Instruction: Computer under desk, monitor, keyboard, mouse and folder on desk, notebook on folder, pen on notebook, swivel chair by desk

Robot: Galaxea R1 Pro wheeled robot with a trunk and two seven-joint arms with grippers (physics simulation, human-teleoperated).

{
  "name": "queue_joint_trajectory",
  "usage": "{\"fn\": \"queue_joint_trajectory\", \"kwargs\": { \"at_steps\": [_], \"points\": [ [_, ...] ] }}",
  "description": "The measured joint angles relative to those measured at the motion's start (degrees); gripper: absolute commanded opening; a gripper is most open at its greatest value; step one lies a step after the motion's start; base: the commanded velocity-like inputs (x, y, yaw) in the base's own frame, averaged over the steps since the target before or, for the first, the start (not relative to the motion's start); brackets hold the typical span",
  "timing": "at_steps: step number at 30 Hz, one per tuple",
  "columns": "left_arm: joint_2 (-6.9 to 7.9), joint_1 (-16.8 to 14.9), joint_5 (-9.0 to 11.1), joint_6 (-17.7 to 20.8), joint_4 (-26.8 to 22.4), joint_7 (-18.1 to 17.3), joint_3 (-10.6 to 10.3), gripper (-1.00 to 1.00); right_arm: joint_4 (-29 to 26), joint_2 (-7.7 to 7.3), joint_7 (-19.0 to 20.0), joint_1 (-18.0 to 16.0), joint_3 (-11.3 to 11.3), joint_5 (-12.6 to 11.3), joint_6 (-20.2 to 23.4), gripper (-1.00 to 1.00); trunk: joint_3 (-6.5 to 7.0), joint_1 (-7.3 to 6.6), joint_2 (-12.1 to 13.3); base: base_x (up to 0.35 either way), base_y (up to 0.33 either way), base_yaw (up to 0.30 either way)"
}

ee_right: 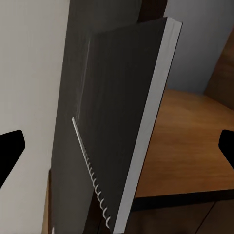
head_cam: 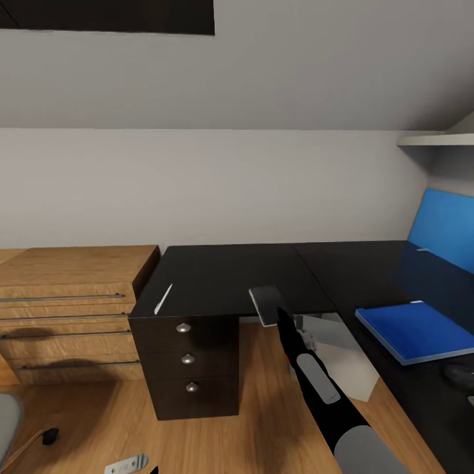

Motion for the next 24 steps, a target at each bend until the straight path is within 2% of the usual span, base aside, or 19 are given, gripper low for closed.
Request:
{"fn": "queue_joint_trajectory", "kwargs": {
  "at_steps": [6, 17, 24],
  "points": [
    [0.00, 0.00, 0.11, 0.02, -0.04, 0.00, 0.02, 1.00, -0.01, 0.00, 0.00, 0.00, 0.00, 0.00, 0.03, 1.00, -0.89, 1.09, -1.99, 0.004, 0.000, 0.000],
    [0.00, 0.00, -0.03, 0.01, 0.01, 0.00, 0.02, 1.00, 0.01, 0.00, 0.00, 0.00, 0.00, 0.00, 0.09, 1.00, -0.90, 1.10, -2.01, 0.000, 0.000, 0.000],
    [0.07, 0.00, -0.05, -0.08, 0.13, 0.04, 0.02, 1.00, -0.01, 0.00, 0.00, 0.00, 0.00, 0.00, 0.09, 1.00, -0.90, 1.09, -2.01, 0.120, 0.000, 0.000]
  ]
}}
